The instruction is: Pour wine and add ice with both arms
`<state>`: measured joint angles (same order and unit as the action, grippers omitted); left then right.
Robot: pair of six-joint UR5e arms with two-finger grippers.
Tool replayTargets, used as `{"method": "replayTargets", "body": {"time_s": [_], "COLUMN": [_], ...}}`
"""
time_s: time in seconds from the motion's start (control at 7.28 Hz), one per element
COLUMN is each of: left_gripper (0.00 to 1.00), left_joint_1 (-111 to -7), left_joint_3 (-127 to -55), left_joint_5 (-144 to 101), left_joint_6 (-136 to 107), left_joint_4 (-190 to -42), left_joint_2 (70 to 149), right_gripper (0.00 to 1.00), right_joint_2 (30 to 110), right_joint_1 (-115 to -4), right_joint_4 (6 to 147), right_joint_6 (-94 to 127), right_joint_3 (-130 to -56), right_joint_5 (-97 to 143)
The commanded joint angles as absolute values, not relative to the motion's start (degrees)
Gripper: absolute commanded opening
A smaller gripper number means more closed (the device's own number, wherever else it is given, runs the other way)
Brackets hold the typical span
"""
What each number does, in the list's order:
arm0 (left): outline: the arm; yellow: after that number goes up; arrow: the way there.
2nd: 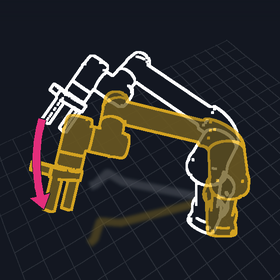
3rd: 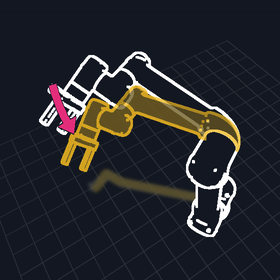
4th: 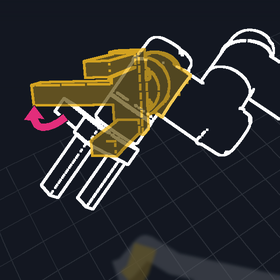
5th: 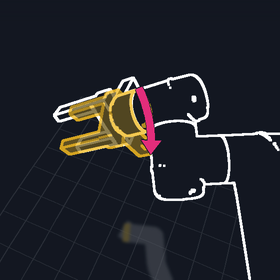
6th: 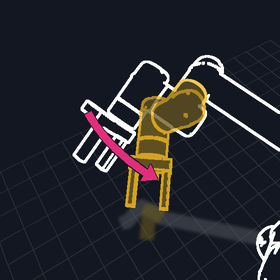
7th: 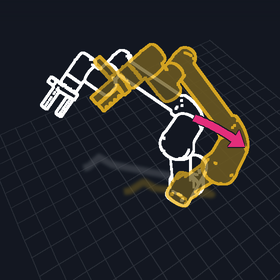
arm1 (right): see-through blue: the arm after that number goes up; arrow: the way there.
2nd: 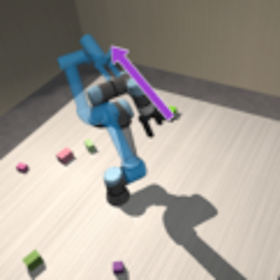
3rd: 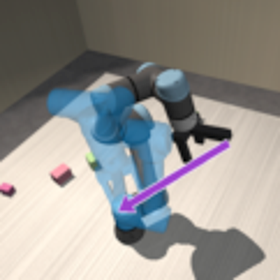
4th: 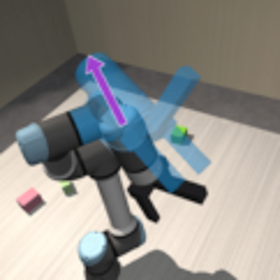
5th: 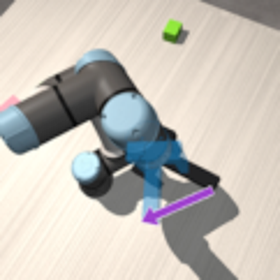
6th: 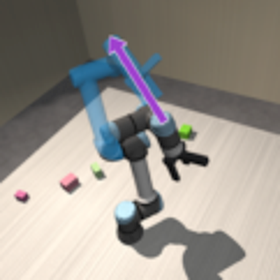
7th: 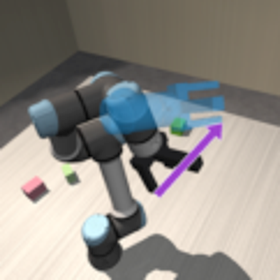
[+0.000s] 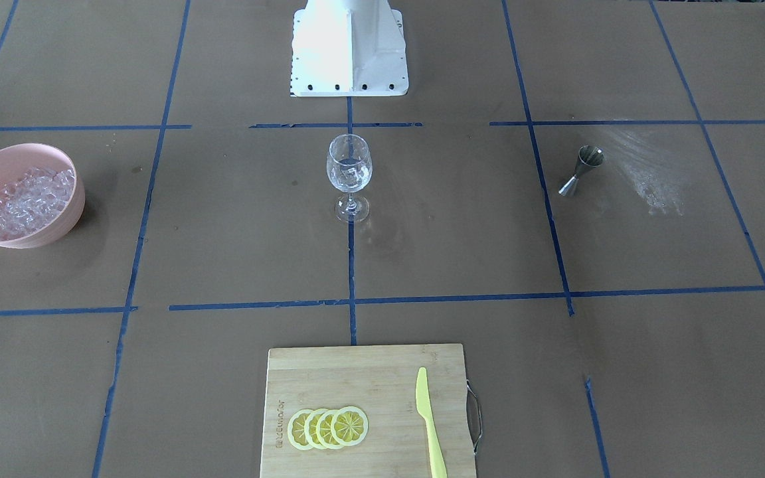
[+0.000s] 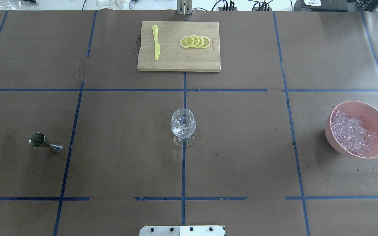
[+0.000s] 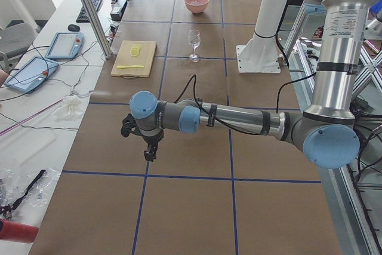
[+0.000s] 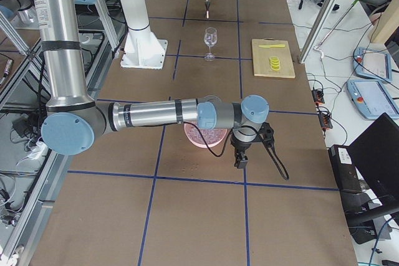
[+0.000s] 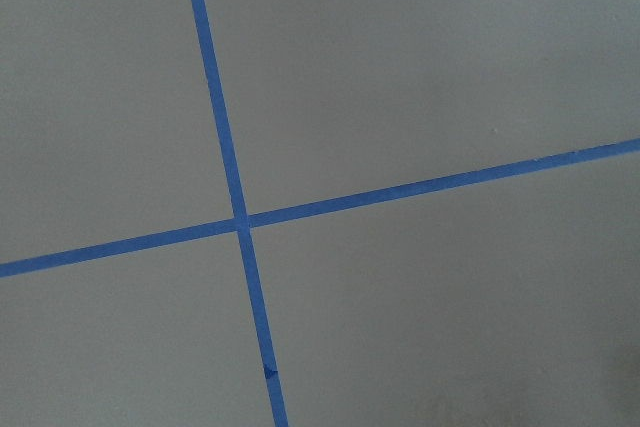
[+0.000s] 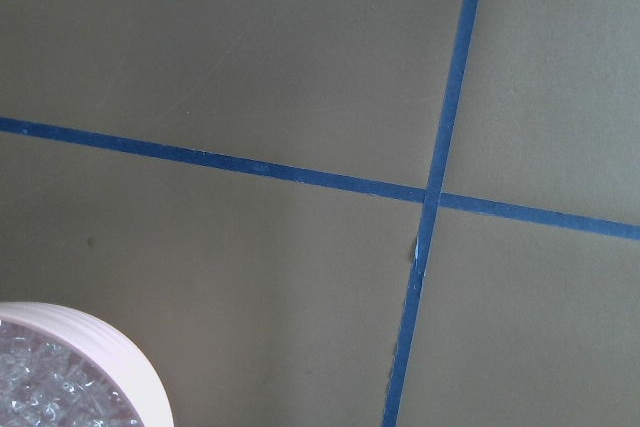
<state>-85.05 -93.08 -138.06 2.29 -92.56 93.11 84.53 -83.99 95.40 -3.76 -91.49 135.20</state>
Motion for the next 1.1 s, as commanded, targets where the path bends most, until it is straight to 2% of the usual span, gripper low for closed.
{"method": "replayTargets", "body": {"time_s": [0.0,0.96], "left_gripper": [1.0,1.0], "left_joint_1": [-85.1,-90.4], "left_joint_3": [-93.3,-91.2], "left_joint_5": [-138.2,-137.5], "left_joint_6": [2.0,2.4], "left_joint_4": [-96.5,-96.0], "left_joint_2": [92.2,92.0], "right_gripper": [1.0,1.0], "right_joint_2": [85.3,85.6], "right_joint_1": [-83.8,-85.6], "right_joint_4": [95.4,95.4], "right_joint_6": [-4.2,-3.6], "right_joint_3": [-91.8,-90.8], "right_joint_5": [136.8,138.5]}}
